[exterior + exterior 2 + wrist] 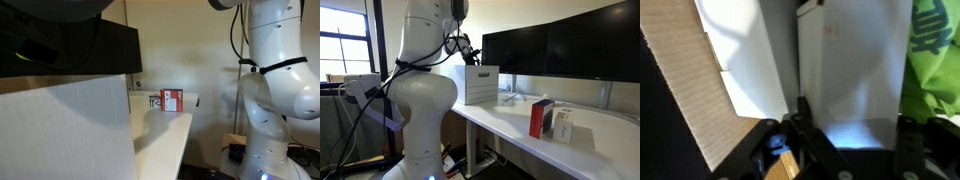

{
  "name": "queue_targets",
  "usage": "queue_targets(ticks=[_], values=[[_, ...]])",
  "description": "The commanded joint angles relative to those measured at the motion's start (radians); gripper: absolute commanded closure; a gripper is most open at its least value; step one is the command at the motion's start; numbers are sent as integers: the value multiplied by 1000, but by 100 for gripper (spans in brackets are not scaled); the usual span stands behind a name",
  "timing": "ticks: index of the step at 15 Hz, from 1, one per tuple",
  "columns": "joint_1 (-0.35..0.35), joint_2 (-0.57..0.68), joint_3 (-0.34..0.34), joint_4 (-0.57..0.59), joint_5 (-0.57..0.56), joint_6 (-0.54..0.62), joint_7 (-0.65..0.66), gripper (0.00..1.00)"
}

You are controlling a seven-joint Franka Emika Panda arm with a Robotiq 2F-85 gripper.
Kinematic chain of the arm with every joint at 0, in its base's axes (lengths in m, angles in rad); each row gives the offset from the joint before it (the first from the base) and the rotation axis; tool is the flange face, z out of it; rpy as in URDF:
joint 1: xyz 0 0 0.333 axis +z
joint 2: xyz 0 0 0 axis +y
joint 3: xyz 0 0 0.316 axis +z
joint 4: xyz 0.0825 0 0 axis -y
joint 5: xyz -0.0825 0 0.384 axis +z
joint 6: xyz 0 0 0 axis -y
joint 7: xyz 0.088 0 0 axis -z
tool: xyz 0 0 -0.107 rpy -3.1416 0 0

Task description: Remove the boxes from the storage box

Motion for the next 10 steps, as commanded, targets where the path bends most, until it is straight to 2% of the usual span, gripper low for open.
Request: queue_targets(ticks=[1, 10], values=[[-2, -19, -3, -21, -17, -6, 25, 70], [10, -21, 22, 67, 41, -145, -11, 70]])
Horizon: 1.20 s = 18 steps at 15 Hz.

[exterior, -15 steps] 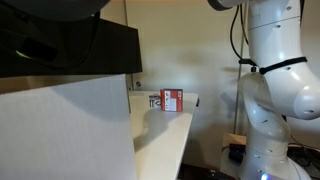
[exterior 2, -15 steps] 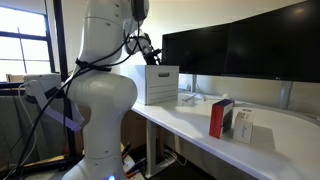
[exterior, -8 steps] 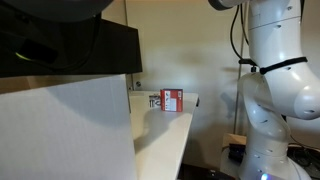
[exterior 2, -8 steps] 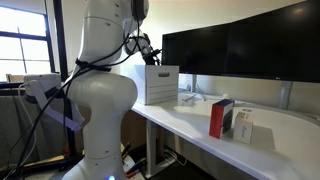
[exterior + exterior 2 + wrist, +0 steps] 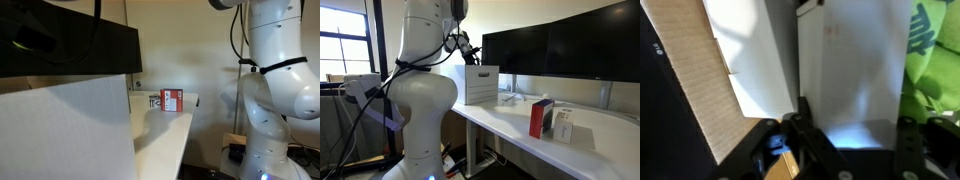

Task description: Remove the boxes from the storage box

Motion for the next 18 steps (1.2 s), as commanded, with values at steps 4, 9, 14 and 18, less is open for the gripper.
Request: queue_targets(ticks=[4, 9, 14, 18], values=[[21, -13, 25, 98, 80, -161, -16, 70], [40, -7, 31, 195, 127, -269, -19, 70], [44, -5, 24, 290, 154, -345, -7, 70], [42, -14, 12, 345, 141, -409, 9, 70]])
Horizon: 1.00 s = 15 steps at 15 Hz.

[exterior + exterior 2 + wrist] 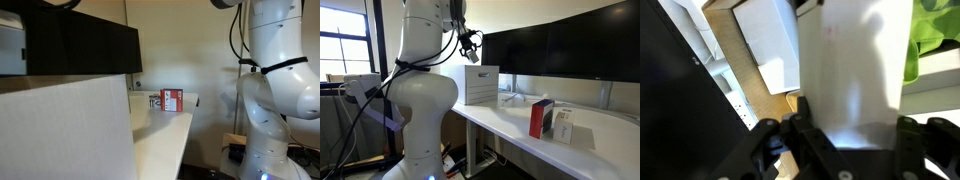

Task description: Remove the boxes from the storage box

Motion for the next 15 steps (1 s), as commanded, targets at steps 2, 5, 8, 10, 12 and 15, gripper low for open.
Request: queue_targets(ticks=[2, 5, 8, 10, 12, 15], values=[[13, -8, -7, 60, 0, -84, 17, 70], [11, 4, -10, 63, -1, -64, -1, 45], [14, 4, -10, 63, -1, -65, 0, 70], [2, -9, -10, 42, 0, -52, 4, 70], [-8, -35, -18, 22, 17, -56, 19, 70], [-31, -63, -46, 14, 26, -67, 32, 70]])
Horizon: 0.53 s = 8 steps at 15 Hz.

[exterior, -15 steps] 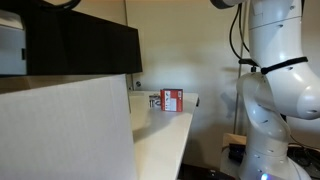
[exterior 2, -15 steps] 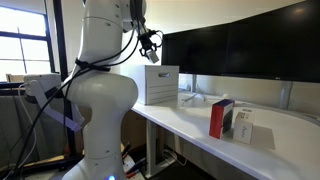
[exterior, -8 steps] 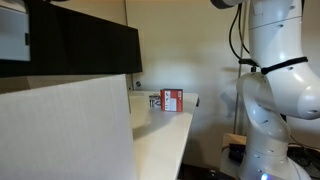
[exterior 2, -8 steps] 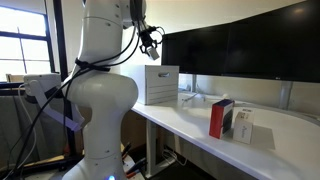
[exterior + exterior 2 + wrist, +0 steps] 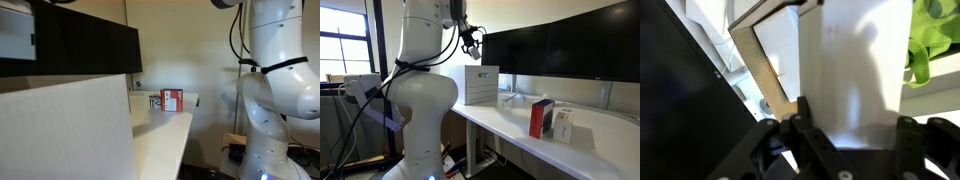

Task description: Remove the boxes from the storage box

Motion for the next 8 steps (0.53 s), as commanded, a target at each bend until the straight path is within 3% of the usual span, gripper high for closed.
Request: queue_targets(ticks=[1, 8], values=[[-37, -64, -28, -35, 31, -15, 21, 70], [-98, -230, -106, -172, 132, -57, 56, 70]])
